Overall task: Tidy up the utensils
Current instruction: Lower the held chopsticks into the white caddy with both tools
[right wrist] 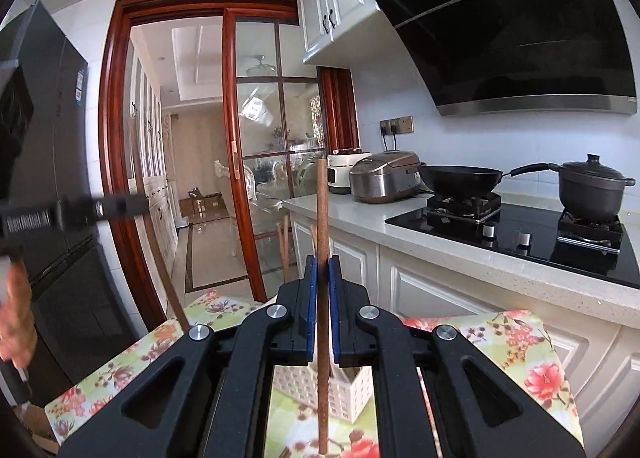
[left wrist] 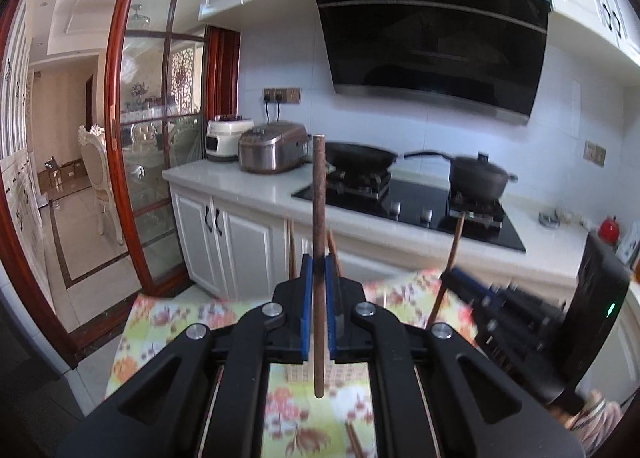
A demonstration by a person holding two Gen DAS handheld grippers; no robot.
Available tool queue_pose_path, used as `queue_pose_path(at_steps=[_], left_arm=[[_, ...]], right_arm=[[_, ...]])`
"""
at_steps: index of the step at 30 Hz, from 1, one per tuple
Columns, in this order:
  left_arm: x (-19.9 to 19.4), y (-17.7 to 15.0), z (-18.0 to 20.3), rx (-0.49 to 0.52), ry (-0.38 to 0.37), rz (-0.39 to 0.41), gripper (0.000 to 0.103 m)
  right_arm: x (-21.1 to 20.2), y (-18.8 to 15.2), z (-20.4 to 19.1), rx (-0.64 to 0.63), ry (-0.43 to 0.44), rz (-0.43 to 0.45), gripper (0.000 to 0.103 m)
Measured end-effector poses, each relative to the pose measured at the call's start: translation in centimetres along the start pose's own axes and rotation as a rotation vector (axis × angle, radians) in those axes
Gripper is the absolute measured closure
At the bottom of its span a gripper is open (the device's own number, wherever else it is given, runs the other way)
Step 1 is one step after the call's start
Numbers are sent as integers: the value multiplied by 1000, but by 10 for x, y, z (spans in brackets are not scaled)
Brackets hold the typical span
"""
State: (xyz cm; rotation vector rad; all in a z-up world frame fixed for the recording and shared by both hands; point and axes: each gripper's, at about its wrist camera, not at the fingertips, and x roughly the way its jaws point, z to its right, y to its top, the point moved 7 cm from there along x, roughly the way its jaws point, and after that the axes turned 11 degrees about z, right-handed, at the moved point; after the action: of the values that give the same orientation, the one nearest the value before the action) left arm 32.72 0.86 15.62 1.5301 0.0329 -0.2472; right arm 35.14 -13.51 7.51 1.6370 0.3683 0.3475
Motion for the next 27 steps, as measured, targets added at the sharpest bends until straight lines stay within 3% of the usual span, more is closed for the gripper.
queue_pose_path(at_steps=[5,11,19,24,27], left_arm=[[28,35,1,9,6,42,97],[72,35,-5,-3,21,28,97],[137,-23,-24,-56,10,-97,97],[158,-69,-21,-16,-5,-182,97],[163,-88,-28,-41,-6,-216,94]], right_arm=[[27,22,-3,-15,0,33,97],[58,29,6,-27,-16,27,97],[103,-16,31,-32,-49,-89,97],[116,-52,38,-23,-45,-186,96],[118,-67,38,-16,-46,-219,93]])
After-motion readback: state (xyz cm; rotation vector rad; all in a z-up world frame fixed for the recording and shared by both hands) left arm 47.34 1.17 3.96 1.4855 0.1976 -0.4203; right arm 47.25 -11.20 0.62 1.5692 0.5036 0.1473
